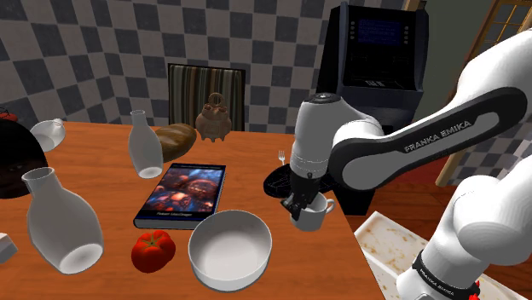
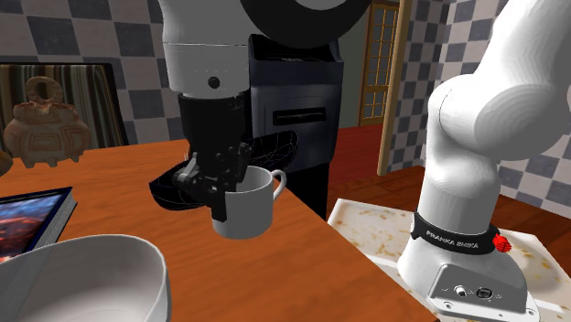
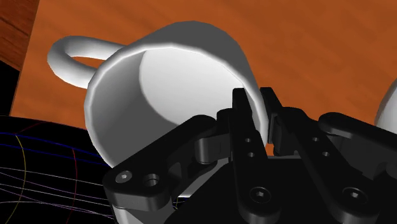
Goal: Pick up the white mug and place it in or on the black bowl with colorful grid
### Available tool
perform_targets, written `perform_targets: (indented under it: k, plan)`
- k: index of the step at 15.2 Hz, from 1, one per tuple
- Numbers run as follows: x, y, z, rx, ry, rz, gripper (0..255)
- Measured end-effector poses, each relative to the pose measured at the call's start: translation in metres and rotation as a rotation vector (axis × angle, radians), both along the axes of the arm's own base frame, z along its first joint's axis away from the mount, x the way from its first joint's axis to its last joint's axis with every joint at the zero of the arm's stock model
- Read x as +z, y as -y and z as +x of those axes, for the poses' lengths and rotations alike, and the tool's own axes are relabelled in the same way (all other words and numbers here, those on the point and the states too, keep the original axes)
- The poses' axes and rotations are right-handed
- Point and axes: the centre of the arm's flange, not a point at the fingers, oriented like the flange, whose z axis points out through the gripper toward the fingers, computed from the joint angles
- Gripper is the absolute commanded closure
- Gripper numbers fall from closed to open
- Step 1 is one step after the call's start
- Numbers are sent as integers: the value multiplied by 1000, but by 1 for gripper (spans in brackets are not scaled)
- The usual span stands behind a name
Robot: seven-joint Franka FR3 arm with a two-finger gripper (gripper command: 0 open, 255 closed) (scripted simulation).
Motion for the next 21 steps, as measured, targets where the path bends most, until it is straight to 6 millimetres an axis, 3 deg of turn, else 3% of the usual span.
perform_targets:
  k: [21]
  plan:
    - [110, 0, -1, 0, 0, 0, 255]
